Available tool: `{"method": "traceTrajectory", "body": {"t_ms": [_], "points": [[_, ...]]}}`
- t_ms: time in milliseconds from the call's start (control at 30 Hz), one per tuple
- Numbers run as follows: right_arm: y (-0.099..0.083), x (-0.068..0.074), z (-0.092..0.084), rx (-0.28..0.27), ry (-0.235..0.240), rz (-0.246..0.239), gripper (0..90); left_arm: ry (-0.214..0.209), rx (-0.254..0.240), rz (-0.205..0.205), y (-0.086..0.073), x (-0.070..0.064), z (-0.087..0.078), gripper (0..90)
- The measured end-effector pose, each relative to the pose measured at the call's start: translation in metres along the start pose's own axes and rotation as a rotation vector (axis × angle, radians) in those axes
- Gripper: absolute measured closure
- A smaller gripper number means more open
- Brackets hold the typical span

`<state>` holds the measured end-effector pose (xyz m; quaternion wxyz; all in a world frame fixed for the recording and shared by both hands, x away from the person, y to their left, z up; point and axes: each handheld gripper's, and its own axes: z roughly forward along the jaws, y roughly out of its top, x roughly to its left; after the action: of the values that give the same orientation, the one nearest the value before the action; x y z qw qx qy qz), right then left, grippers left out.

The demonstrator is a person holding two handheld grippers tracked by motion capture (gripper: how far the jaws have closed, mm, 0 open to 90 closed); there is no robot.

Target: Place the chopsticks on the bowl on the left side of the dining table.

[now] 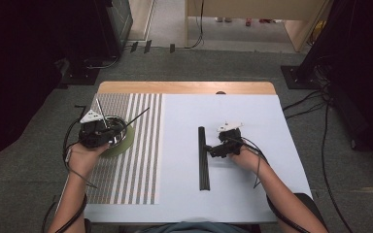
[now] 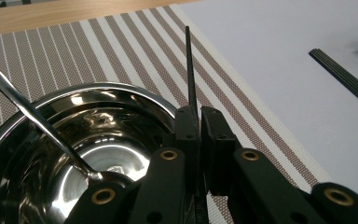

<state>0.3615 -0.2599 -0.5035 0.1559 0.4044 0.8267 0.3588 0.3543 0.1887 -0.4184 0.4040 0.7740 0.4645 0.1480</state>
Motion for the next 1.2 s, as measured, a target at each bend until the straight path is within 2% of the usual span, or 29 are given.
{"method": "traceTrajectory", "body": {"t_ms": [233,367,867,1200], "points": [[0.0,0.0,0.0,0.0,-0.001,0.0,3.3,0.006,0.015,-0.004,-0.003,0.005,-0.002,87.5],[0.0,0.0,0.0,0.001,0.0,0.0,3.2,0.012,0.004,-0.024,-0.005,0.011,-0.005,87.5],[0.0,0.0,0.0,0.0,0.0,-0.001,3.3,0.041,-0.007,-0.059,-0.013,0.028,-0.015,87.4],[0.0,0.0,0.0,0.0,0.0,0.0,3.3,0.052,0.006,-0.062,-0.017,0.034,-0.017,87.5]]}}
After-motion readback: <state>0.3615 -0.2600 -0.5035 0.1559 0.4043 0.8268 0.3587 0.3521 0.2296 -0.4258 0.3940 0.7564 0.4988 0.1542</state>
